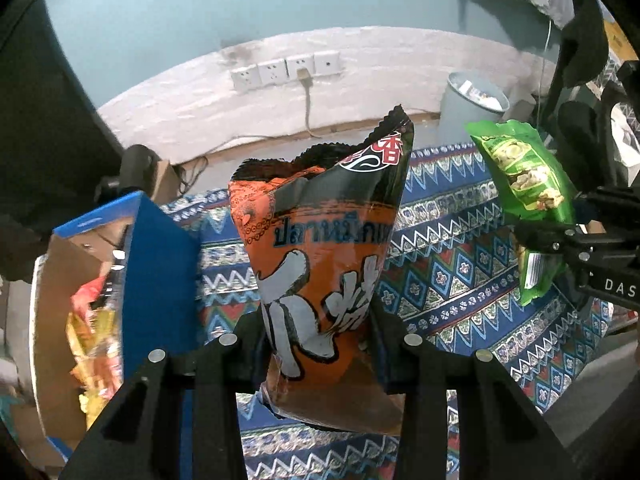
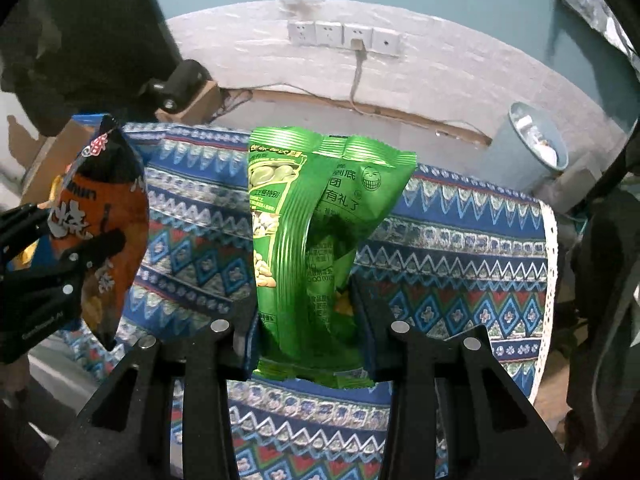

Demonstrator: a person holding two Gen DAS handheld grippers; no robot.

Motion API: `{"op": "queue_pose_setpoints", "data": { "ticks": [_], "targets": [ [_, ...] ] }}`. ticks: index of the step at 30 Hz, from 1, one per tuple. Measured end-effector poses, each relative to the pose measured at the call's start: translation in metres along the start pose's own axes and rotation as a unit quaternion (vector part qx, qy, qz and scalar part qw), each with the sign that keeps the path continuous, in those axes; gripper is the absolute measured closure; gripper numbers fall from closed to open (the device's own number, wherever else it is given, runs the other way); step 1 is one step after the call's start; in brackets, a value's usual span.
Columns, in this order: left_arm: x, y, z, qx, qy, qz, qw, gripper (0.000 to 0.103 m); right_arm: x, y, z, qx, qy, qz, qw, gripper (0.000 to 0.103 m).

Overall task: Organize snacks
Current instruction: 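Lift both bags and carry them over the cardboard box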

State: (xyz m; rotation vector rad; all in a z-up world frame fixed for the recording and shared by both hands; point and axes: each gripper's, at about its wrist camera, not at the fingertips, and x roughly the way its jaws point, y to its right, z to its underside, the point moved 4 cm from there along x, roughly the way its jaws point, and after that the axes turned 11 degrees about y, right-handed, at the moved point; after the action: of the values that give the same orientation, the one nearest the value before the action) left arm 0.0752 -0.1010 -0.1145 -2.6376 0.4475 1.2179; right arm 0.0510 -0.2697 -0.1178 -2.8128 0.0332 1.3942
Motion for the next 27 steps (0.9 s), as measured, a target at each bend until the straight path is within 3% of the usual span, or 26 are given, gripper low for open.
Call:
{"op": "queue_pose_setpoints", "data": {
  "ticks": [14, 27],
  "targets": [
    [-0.069, -0.048, 0.003, -0.013, 0.054, -0.029, 0.9981, 0.062, -0.050, -0.076, -0.024, -0.053, 0.049, -0.051, 0.996, 0.065],
    [-0.111, -0.107, 0.020, -0.047, 0.081, -0.057, 0.9940, 0.062, -0.054, -0.162, -0.046, -0.106, 0.063, -0.110, 0.986, 0.065]
  ]
}}
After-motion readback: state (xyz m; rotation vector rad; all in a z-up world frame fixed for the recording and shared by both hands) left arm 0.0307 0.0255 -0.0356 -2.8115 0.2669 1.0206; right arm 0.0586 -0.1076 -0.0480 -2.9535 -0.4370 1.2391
